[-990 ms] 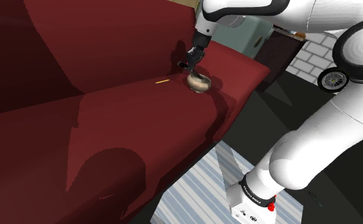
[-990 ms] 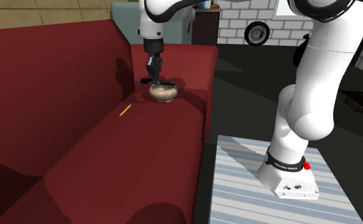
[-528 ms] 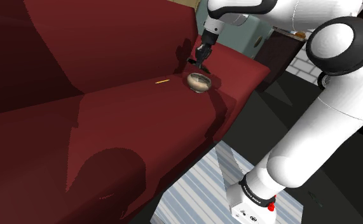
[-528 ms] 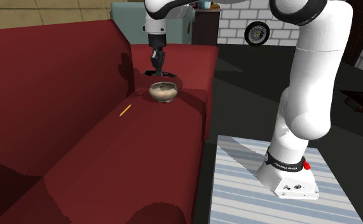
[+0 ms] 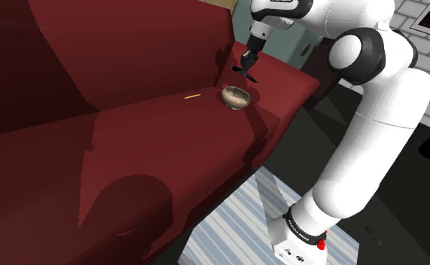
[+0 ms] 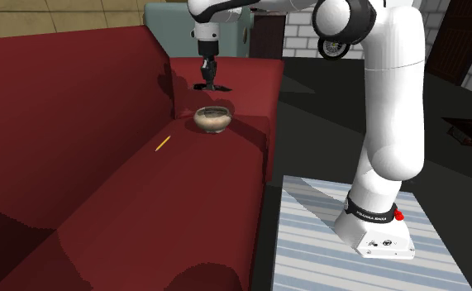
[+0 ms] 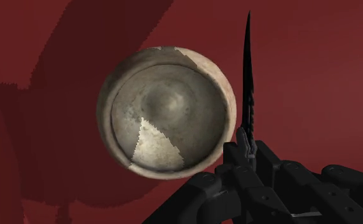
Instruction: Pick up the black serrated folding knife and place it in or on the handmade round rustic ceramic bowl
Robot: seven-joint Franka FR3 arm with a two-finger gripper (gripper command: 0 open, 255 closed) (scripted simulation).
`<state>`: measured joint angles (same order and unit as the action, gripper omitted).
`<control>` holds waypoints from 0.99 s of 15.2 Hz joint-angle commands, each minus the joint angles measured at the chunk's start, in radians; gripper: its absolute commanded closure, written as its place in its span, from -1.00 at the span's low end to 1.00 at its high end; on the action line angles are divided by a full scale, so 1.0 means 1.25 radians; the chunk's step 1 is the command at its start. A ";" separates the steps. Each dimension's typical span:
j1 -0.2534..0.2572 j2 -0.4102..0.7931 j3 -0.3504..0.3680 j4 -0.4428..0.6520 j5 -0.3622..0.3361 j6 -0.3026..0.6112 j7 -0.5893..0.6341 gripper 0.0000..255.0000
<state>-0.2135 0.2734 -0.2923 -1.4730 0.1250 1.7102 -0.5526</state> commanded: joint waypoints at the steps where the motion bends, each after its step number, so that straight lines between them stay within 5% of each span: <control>1: -0.030 0.054 -0.010 0.079 0.017 -0.030 -0.035 1.00; 2: -0.056 0.102 -0.015 0.150 0.031 -0.056 -0.059 1.00; 15: -0.047 0.098 -0.010 0.004 0.032 0.086 -0.069 1.00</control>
<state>-0.2723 0.3974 -0.3055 -1.4527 0.1653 1.8029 -0.6363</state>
